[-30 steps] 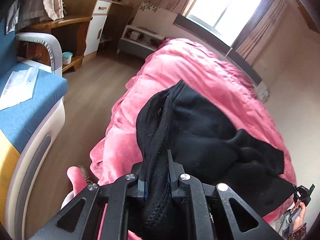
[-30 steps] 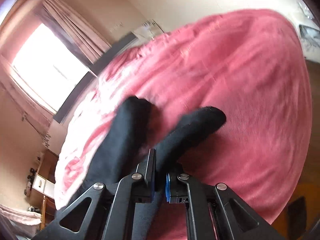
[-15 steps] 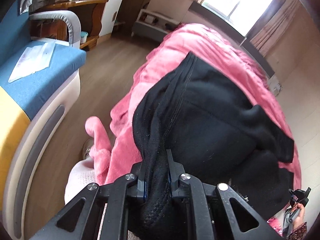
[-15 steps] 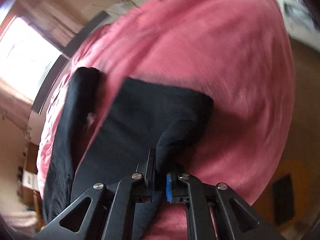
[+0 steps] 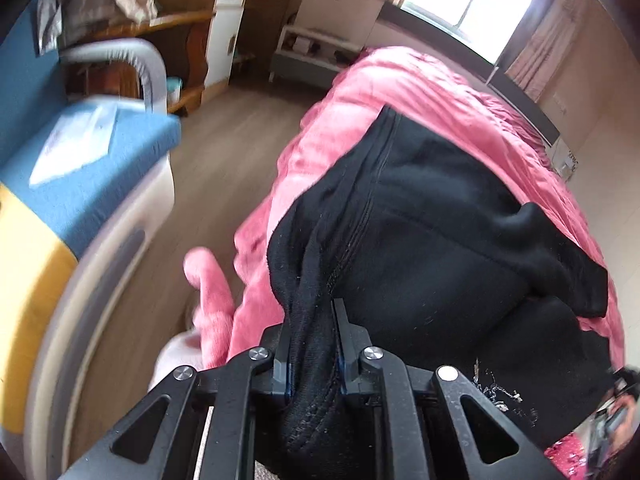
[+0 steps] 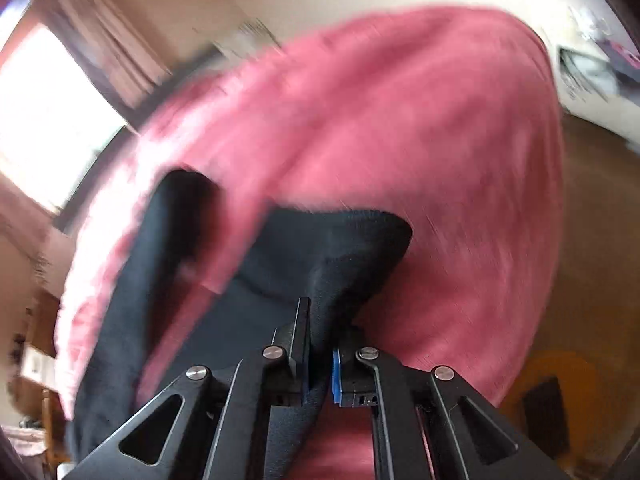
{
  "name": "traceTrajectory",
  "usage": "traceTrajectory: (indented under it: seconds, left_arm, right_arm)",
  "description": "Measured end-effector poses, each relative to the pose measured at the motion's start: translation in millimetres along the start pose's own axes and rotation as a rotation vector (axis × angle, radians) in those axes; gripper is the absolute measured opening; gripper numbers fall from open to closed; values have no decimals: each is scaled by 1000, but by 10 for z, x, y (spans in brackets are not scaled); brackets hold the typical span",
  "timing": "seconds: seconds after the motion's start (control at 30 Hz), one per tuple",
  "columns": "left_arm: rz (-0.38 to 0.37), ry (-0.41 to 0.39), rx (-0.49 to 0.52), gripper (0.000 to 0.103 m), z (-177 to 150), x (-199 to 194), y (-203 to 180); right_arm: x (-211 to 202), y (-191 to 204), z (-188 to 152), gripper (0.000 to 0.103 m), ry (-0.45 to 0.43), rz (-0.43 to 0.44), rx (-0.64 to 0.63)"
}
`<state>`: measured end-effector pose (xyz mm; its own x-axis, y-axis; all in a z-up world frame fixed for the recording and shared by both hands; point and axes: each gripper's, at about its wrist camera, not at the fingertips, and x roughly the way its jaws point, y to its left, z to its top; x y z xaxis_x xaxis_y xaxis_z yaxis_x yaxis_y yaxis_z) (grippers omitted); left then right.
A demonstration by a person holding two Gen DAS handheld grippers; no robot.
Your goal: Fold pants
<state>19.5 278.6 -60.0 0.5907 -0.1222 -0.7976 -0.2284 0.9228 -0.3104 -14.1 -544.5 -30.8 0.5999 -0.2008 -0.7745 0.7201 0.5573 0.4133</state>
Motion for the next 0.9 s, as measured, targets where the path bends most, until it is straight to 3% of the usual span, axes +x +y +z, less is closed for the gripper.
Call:
traceTrajectory:
  seconds: [0.07,0.13,0.2,0.27,0.33,0.43,0.53,0.63,0.73,0.9]
  left_arm:
    - [-5,5,-27,28,12,5,42]
    - [5,10,-41,32,35,-45,95]
    - [4,10,-59,34,61,-125,159]
    - [17,-10,-70,35,94,-212,189]
    - [47,-52,-71,35,164,-320,187]
    - [47,-114,-74,37,310,-434,150]
    - [14,-122,-54,43,500,-409,17]
    - [0,-122,-5,59,662,-317,-213]
    - [-11,-105,91,61,853,-120,-523]
    - [-3,-61,151,61,1151,339,-905]
  right_arm:
    - [177,-122,-69,17,64,-37,43]
    - [114,-178,-32,32,47,-32,87]
    - [-49,-145,45,37,-14,-87,69]
    - [-279,-2,112,37,-110,-137,8]
    - [-476,242,143,38,-188,-132,-77]
    - [-561,658,38,46,-223,-95,-238]
    - [-472,1004,-174,46,-173,-17,-393]
    - [-226,1321,-506,46,-85,29,-523]
    - [-19,1434,-711,46,-9,63,-564]
    - [141,1406,-1012,46,32,-12,-616]
